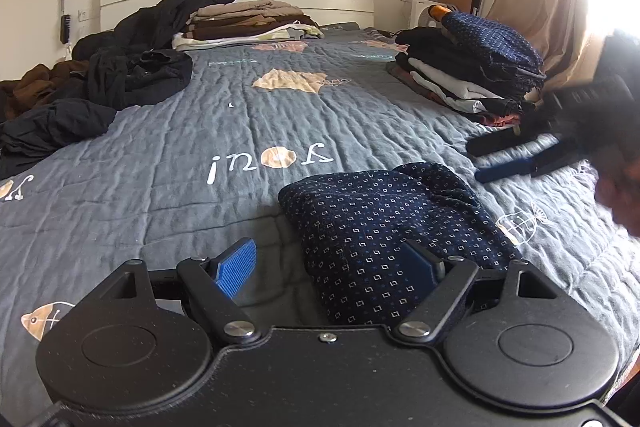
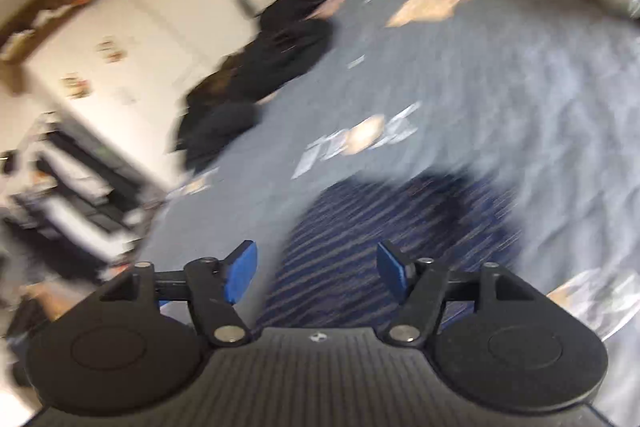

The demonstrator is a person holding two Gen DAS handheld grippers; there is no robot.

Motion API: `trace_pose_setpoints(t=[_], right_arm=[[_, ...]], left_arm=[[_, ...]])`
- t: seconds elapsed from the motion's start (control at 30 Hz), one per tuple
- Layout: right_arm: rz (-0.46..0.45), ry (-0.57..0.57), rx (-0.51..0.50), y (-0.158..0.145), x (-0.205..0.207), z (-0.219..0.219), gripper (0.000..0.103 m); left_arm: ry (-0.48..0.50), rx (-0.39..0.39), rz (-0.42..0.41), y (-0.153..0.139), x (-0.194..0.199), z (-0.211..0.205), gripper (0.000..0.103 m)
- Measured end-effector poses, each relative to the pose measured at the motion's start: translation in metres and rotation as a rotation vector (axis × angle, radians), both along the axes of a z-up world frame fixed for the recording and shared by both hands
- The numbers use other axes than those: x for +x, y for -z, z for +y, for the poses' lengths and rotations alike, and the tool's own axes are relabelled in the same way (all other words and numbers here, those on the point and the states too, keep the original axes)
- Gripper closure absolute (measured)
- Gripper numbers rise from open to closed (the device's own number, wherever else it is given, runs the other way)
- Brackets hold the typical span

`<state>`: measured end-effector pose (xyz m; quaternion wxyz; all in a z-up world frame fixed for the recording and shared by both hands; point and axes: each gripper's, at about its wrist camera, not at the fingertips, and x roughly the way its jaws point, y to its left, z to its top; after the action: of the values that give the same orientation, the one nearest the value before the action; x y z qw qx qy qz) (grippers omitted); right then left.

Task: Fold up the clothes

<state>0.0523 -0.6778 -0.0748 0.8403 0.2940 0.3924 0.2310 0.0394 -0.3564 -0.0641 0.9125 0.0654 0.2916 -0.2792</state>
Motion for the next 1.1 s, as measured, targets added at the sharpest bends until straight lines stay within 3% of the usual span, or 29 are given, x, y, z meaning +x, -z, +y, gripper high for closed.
trace_pose_setpoints(t=[0.13,0.27,0.33,0.6,0.73,0.8,0.9,1.03,1.1], right_arm=[[0.089,-0.039,0.053,0.033,-0.008,0.019,0.036],[0.142,0.014,0.072,0.063,-0.016,-0.003,0.040],[0.125,0.045,0.107,0.067,-0.022,-0.019,0.040],[0.116,0.124,0.039,0.071,-0.039,-0.040,0.040],[0.123,0.151,0.004,0.074,-0.046,-0.047,0.038],[0.126,0.193,0.003,0.070,-0.049,-0.053,0.038],[0.043,0.217,0.041,0.047,-0.053,-0.054,0.038],[-0.085,0.150,0.101,0.011,-0.041,-0.026,0.034],[-0.102,0.112,0.127,0.007,-0.029,-0.007,0.032]], left_arm=[[0.008,0.002,-0.008,-0.001,-0.002,0.000,0.025],[0.019,0.008,-0.007,0.000,-0.003,-0.002,0.024],[0.022,0.012,-0.002,0.001,-0.002,-0.002,0.024],[0.150,0.050,0.038,0.022,-0.011,-0.010,0.024],[0.204,0.018,0.063,0.033,-0.016,-0.013,0.024],[0.225,0.026,0.045,0.034,-0.022,-0.016,0.024],[0.257,0.065,-0.051,0.030,-0.034,-0.016,0.024],[0.286,0.128,-0.162,0.032,-0.052,-0.012,0.014],[0.308,0.160,-0.156,0.038,-0.060,-0.010,0.014]])
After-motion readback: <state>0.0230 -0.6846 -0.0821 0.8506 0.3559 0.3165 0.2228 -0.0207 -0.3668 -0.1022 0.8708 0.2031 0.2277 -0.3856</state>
